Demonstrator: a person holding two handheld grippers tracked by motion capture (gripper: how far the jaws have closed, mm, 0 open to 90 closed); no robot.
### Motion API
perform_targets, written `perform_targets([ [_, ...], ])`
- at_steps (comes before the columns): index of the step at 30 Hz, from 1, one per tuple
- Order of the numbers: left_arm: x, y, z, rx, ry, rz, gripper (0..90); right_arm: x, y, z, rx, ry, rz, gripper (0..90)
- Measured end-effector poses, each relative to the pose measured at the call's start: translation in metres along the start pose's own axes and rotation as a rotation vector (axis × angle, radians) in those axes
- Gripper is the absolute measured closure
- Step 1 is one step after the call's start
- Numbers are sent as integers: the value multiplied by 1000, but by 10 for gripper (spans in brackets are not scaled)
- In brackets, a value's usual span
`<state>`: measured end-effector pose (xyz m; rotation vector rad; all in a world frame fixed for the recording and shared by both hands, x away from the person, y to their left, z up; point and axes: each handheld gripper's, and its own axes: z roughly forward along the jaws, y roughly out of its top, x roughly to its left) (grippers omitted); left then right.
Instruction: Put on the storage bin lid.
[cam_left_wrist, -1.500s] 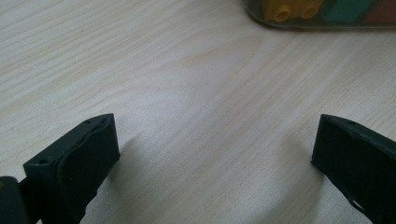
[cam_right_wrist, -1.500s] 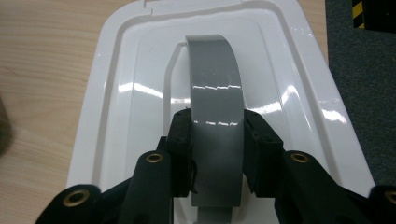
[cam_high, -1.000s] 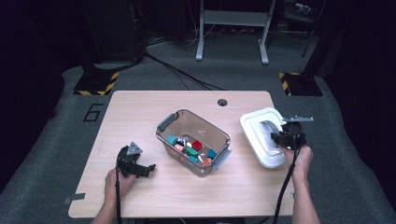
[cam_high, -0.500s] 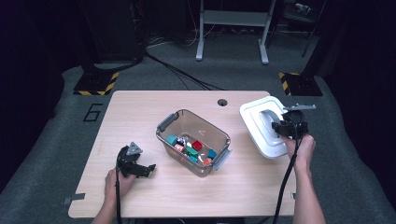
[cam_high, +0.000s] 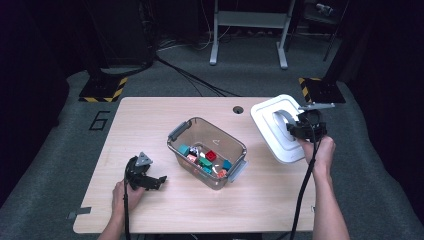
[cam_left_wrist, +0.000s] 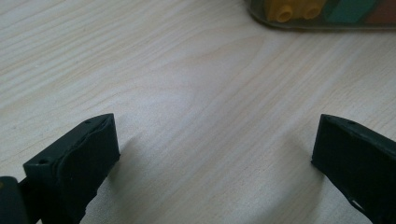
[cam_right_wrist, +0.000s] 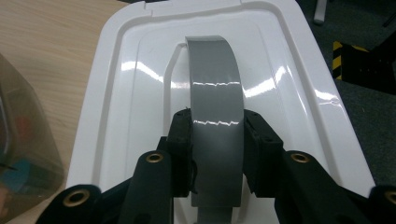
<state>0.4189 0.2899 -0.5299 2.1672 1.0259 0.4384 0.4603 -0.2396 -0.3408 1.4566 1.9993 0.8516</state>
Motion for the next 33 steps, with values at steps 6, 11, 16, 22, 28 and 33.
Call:
perform_targets([
  [6, 0, 0, 0, 0, -1, -1, 3, 14, 9, -4, -22, 59, -22, 671],
  [11, 0, 0, 0, 0, 0, 0, 3, 30, 17, -4, -37, 124, -42, 671],
  [16, 0, 0, 0, 0, 2, 2, 3, 45, 23, -3, -41, 176, -71, 671],
  [22, 0, 0, 0, 1, 2, 1, 3, 63, 27, -1, -46, 221, -108, 670],
  [28, 0, 0, 0, 2, 2, 3, 3, 82, 30, 4, -45, 273, -121, 670],
  [33, 0, 0, 0, 2, 2, 3, 3, 94, 32, 8, -45, 302, -138, 670],
])
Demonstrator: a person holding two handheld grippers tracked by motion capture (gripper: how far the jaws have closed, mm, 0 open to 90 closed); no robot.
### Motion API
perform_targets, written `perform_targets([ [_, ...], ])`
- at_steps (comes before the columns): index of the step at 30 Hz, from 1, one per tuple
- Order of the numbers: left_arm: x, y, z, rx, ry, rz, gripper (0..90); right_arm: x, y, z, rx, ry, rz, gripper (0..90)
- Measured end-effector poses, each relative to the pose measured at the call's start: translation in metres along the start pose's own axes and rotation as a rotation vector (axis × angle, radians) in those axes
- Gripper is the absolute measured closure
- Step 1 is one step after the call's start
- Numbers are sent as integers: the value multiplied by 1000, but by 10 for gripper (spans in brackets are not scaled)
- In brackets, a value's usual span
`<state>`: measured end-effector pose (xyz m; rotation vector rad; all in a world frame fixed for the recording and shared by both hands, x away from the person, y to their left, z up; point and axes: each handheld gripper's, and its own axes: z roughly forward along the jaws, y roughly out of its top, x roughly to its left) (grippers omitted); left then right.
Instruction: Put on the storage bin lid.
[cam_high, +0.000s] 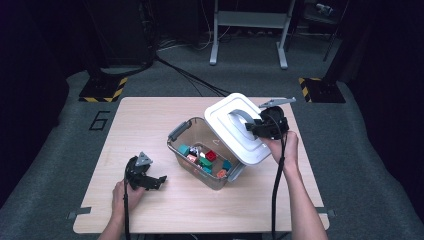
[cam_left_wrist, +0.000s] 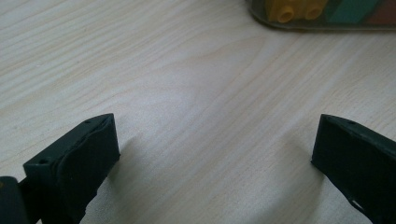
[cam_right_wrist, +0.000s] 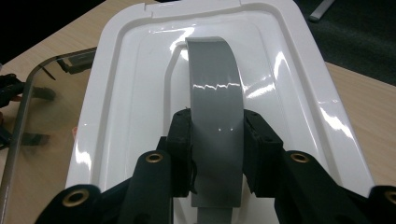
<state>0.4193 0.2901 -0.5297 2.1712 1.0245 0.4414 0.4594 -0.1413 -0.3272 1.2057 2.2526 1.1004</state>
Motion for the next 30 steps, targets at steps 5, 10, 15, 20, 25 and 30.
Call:
perform_targets([
  [5, 0, 0, 0, 0, 0, -1, 3, 11, 2, 8, 2, 32, -2, 670],
  [10, 0, 0, 0, 0, 0, -1, 3, 20, 3, 16, 10, 57, -16, 670],
  [15, 0, 0, 0, 0, 0, 0, 3, 32, 1, 29, 18, 86, -41, 670],
  [20, 0, 0, 0, 0, -1, 0, 3, 41, 0, 37, 37, 104, -53, 670],
  [25, 0, 0, 0, 0, 0, -1, 3, 52, -1, 49, 51, 132, -66, 669],
  [30, 0, 0, 0, 0, 0, -1, 3, 63, -3, 58, 66, 154, -78, 669],
])
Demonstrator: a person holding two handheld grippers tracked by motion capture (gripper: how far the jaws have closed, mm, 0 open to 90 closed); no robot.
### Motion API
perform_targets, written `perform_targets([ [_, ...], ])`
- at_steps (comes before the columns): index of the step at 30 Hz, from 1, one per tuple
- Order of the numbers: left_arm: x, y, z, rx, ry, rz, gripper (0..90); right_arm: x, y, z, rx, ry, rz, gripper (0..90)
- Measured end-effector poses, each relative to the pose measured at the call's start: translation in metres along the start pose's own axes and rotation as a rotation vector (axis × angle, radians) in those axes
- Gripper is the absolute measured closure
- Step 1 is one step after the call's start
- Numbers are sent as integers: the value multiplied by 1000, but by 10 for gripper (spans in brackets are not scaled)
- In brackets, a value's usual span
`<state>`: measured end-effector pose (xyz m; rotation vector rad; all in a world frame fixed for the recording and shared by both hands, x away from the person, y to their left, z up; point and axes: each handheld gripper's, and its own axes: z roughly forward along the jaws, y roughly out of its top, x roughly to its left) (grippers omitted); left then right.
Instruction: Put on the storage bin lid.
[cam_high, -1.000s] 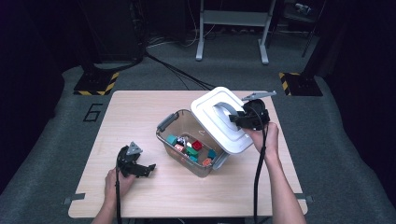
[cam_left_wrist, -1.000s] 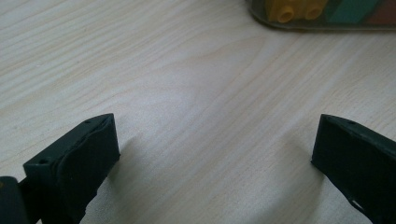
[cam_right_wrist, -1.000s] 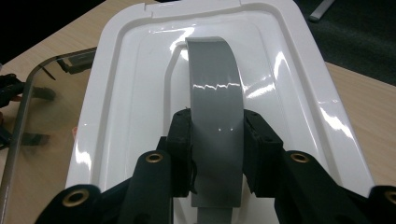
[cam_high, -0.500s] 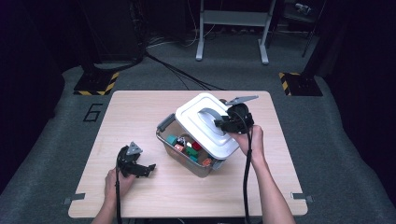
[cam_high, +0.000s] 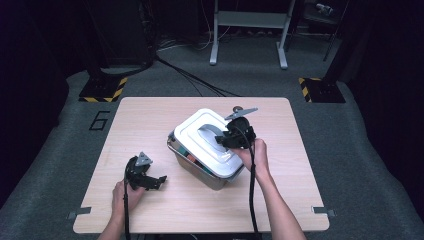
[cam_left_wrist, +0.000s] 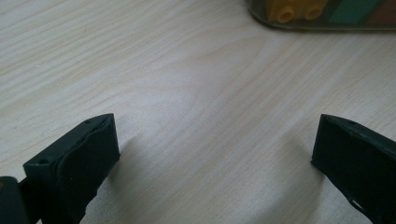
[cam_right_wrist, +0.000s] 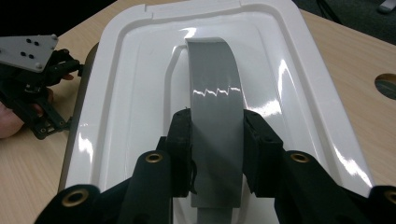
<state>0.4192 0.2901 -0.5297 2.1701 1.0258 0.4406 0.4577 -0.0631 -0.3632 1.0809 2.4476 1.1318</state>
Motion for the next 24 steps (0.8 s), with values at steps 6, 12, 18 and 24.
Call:
perform_targets([
  [6, 0, 0, 0, 0, 0, 0, 3, 10, 0, 9, 25, 14, -12, 669],
  [12, 0, 0, 0, 0, 0, 0, 3, 16, -1, 15, 45, 22, -26, 668],
  [18, 0, 0, 0, -3, 0, -3, 3, 23, 0, 17, 57, 3, -64, 667],
  [24, 0, 0, 0, -5, 3, -1, 3, 18, 0, 19, 70, 17, -70, 666],
])
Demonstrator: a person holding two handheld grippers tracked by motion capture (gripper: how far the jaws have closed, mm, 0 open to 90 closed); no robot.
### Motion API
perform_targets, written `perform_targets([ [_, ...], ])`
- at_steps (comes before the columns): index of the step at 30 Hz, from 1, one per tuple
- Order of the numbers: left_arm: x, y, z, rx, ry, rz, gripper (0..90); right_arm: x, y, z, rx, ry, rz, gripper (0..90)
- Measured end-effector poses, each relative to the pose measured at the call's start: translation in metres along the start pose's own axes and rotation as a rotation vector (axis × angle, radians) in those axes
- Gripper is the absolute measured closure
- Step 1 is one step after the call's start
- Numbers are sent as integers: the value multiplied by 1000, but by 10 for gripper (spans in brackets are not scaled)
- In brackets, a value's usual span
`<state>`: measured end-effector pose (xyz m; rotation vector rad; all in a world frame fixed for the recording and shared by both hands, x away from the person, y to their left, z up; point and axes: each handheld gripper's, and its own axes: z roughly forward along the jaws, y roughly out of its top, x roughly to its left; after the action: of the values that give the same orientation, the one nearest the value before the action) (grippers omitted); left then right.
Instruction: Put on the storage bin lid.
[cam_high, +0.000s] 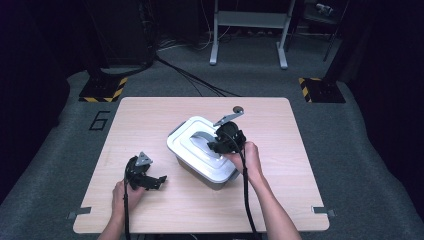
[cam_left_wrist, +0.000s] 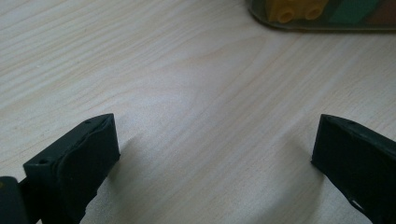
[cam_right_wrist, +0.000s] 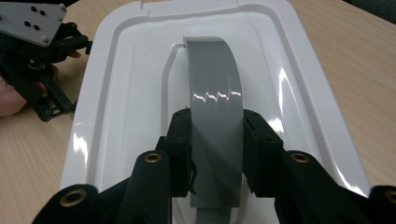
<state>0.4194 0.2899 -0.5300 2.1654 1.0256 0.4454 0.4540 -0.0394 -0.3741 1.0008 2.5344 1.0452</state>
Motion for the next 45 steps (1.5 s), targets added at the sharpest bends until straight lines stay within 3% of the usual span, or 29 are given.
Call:
perform_targets([
  [8, 0, 0, 0, -2, 0, -3, 3, 0, 0, 0, -2, 6, 11, 659],
  [14, 0, 0, 0, -3, 0, -3, 3, -2, 1, -8, -18, -17, 21, 450],
  [15, 0, 0, 0, -2, 0, -3, 2, -3, 1, -13, -28, -33, 33, 376],
  [16, 0, 0, 0, -3, 0, -5, 2, -3, 1, -13, -28, -33, 33, 376],
  [22, 0, 0, 0, -3, 0, -3, 3, -11, -5, -33, -66, -59, 77, 133],
  [24, 0, 0, 0, -3, 0, -3, 3, -15, -9, -40, -71, -66, 81, 93],
  [34, 0, 0, 0, -3, 0, -3, 2, -34, -40, -66, -73, -110, 111, 35],
  [41, 0, 0, 0, -2, 0, -3, 2, -47, -70, -80, -73, -151, 153, 10],
  [45, 0, 0, 0, -3, 0, -3, 3, -61, -93, -85, -65, -170, 202, 7],
])
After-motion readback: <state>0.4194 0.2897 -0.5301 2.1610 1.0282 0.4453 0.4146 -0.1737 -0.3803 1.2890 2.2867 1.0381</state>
